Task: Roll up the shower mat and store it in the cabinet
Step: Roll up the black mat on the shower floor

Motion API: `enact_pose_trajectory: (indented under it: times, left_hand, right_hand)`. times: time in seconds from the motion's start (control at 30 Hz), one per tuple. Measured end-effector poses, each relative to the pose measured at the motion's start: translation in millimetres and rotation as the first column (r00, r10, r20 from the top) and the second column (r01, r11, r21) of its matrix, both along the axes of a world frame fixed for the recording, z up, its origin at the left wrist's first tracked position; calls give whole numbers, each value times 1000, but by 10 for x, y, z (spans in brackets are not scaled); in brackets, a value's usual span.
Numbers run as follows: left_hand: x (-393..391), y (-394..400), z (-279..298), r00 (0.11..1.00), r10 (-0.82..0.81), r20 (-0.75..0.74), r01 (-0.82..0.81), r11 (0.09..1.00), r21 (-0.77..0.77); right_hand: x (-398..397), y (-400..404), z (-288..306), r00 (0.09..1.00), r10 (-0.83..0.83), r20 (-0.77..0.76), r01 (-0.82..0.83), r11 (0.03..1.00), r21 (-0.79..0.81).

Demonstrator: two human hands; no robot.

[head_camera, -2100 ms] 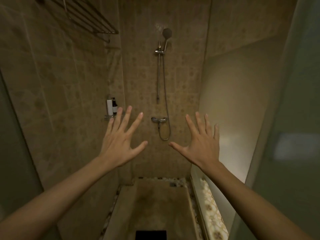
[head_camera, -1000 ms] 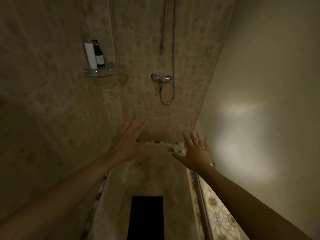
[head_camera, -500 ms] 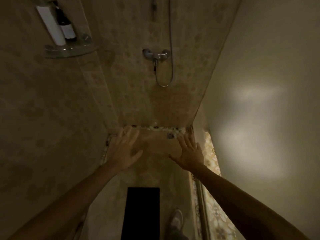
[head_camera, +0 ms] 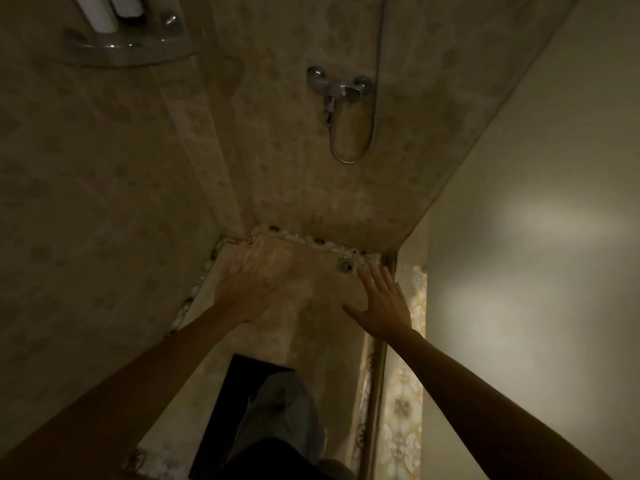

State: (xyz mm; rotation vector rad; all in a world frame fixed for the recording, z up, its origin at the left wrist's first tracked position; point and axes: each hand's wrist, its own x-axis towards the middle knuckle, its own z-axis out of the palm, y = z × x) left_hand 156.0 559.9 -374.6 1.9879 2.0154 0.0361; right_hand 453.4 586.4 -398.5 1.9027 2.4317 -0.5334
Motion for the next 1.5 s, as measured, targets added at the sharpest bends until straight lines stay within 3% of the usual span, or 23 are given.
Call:
enact_pose_trajectory:
  times: [0.2, 0.37, 0.53, 0.73, 0.97, 1.07, 1.17, 1.33, 1.5]
  left_hand:
    - [-159, 355, -260, 980, 197, 39, -193, 978, -84]
    - [-447, 670, -595, 930, 354, 93, -351, 935, -48]
    - [-732, 841, -932, 792, 592, 147, -579, 806, -124]
    - [-995, 644, -994, 610, 777, 154, -755, 629, -186]
    - [-1295, -163, -956, 235, 954, 186, -941, 272, -204]
    - [-1309, -529, -971, 26, 983, 182, -978, 62, -198]
    - [-1204, -843, -997, -201, 965, 166, -965, -166, -204]
    - [-952, -1075, -1061, -578, 803, 146, -809, -541, -227]
    - [-483, -1004, -1308, -801, 577, 158, -597, -749, -289]
  right_hand:
    - [-281, 765, -145, 983, 182, 19, -179, 978, -106]
    - [-794, 1523, -326, 919, 390, 63, -380, 916, -131]
    - [-1443, 2134, -390, 810, 586, 24, -568, 795, -212]
    - [-2353, 2490, -410, 595, 803, 26, -785, 588, -197]
    - [-3669, 2156, -356, 210, 977, 21, -950, 210, -230]
    - [-4260, 1876, -368, -32, 999, -7, -967, -33, -252]
    - [-4817, 1534, -419, -216, 975, -43, -947, -220, -233]
    - [-5554, 845, -706, -598, 801, -24, -768, -582, -266]
    - [-5689, 288, -1004, -874, 483, -63, -443, -842, -306]
